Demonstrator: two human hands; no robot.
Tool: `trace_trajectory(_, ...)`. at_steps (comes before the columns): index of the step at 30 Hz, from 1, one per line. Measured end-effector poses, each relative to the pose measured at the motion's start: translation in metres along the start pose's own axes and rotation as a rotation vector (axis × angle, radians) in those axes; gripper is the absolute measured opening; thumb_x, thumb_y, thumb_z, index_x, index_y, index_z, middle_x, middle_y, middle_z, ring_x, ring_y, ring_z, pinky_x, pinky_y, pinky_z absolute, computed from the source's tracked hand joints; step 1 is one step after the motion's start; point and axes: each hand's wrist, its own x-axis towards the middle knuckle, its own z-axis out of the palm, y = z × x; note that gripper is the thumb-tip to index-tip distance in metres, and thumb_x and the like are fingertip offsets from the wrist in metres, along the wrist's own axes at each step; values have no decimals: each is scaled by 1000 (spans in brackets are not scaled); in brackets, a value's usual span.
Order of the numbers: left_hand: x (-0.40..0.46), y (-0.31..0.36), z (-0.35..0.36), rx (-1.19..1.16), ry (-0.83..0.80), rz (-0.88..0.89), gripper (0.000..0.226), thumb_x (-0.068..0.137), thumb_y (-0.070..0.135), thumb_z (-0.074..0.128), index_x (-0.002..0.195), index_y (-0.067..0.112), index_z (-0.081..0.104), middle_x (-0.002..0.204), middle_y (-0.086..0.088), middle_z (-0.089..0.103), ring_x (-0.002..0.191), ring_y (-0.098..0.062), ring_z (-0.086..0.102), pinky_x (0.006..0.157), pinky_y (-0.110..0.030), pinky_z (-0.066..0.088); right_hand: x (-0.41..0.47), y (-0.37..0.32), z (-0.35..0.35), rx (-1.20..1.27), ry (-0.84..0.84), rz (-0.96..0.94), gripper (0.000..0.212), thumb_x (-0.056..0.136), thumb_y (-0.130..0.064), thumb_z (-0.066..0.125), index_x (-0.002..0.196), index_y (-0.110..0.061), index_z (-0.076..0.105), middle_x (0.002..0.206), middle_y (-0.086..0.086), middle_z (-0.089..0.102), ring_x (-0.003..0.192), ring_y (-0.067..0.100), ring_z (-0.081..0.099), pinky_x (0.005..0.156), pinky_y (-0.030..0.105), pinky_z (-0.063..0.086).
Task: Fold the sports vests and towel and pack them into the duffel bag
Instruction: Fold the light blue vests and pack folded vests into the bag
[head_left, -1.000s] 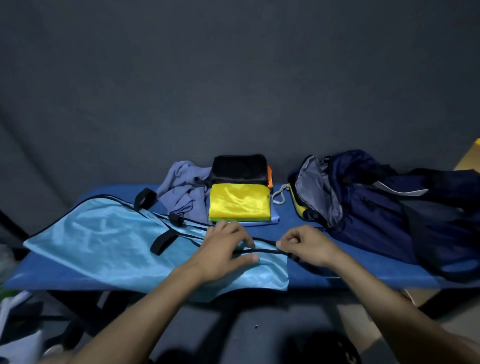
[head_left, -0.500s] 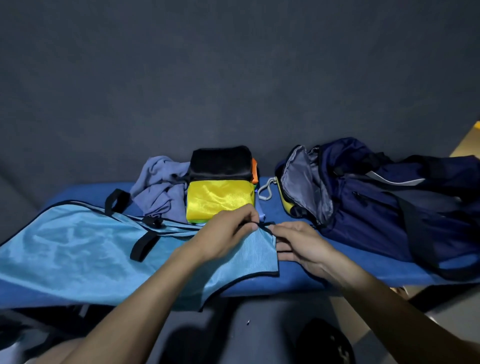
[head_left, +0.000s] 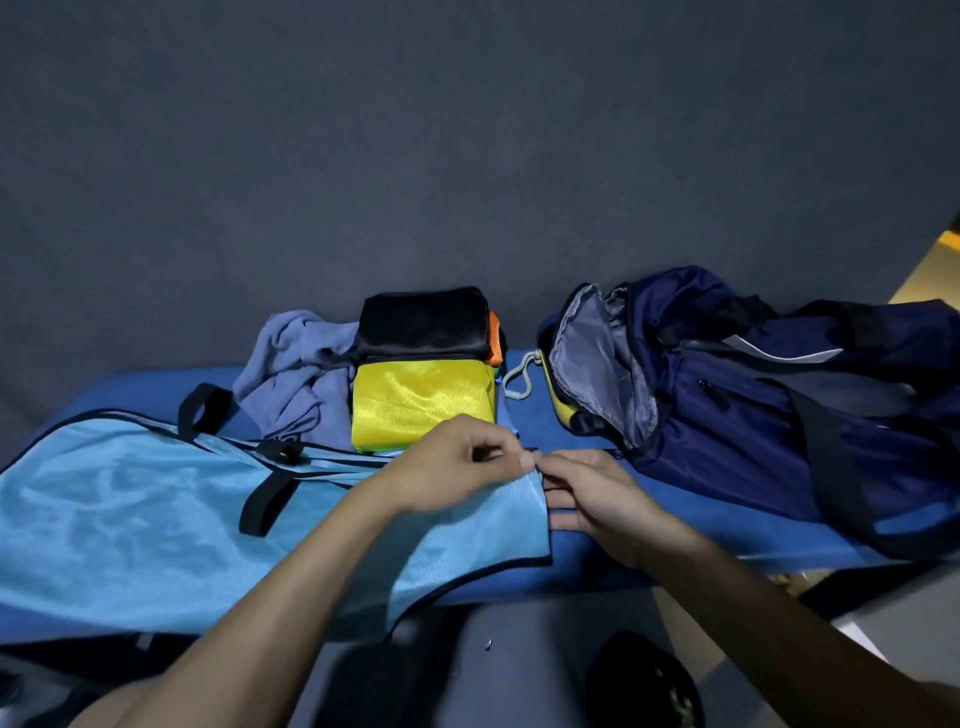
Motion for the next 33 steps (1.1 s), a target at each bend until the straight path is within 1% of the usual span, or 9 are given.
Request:
trace_trajectory(5, 0, -1, -5, -83, 144, -36, 50, 105, 30, 54, 74, -8, 45, 61, -8, 31, 55, -15, 26, 51, -26, 24, -4, 1, 4, -1, -10, -1, 36, 106, -29, 53, 115, 1, 70, 106, 19, 76, 99, 32, 74, 83, 39, 63)
trace_trajectory(8, -2, -6, -1, -43, 154, -42, 44, 104, 30, 57, 81, -8, 55, 60, -2, 36, 54, -13, 31, 52, -23, 29, -6, 1, 7, -40, 0, 16, 31, 104, -22, 58, 117, 4, 67, 104, 19, 76, 97, 31, 75, 80, 37, 63)
trace_trajectory(13, 1, -11, 7, -99, 163, 2, 17, 98, 23, 67, 88, 10, 71, 63, 3, 51, 58, -9, 42, 59, -20, 38, -11, 3, 12, -76, 83, -7, 26, 101, -18, 60, 111, 4, 69, 99, 17, 77, 94, 32, 75, 68, 33, 61)
trace_trajectory(16, 7, -14, 12, 29, 221, 43, 12, 96, 31, 70, 87, 23, 73, 70, 3, 63, 66, -8, 52, 65, -29, 43, -16, 2, 17, -16, 109, -1, 35, 106, -32, 51, 107, -5, 72, 94, 12, 78, 84, 25, 76, 66, 33, 58)
trace_trajectory(19, 11, -13, 18, 185, 234, 90, 11, 96, 35, 70, 89, 27, 74, 75, 10, 69, 69, -4, 60, 66, -28, 47, -18, 3, 17, -3, 116, -14, 37, 105, -40, 53, 111, -9, 72, 96, 11, 79, 88, 24, 77, 73, 37, 61)
trace_trajectory(22, 10, -13, 18, 278, 220, 117, 12, 97, 30, 68, 106, 23, 72, 88, 12, 71, 82, -6, 65, 74, -24, 49, -17, 10, 17, -54, 129, -46, 21, 101, -20, 62, 107, -1, 68, 94, 12, 78, 87, 23, 77, 72, 36, 63)
trace_trajectory(26, -5, -22, 13, 579, 254, 225, 29, 99, 23, 64, 128, 21, 61, 113, 6, 63, 102, -14, 54, 86, -29, 45, -14, 11, 16, -61, 201, -40, 8, 99, -7, 63, 94, -1, 66, 80, 10, 77, 74, 21, 75, 59, 32, 61)
trace_trajectory(30, -36, -28, 7, 683, 237, 263, 11, 99, 32, 56, 107, 28, 63, 102, 11, 62, 91, -14, 59, 74, -36, 51, -11, 8, 17, -110, 226, -40, 11, 96, -4, 63, 86, -1, 63, 80, 14, 75, 71, 24, 74, 56, 32, 59)
trace_trajectory(33, -63, -43, 5, 828, 230, 203, 14, 99, 36, 52, 103, 32, 65, 97, 13, 65, 86, -15, 63, 62, -32, 51, -9, 9, 14, -182, 246, -43, 13, 93, -7, 64, 81, -6, 58, 70, 13, 62, 62, 20, 66, 59, 35, 61)
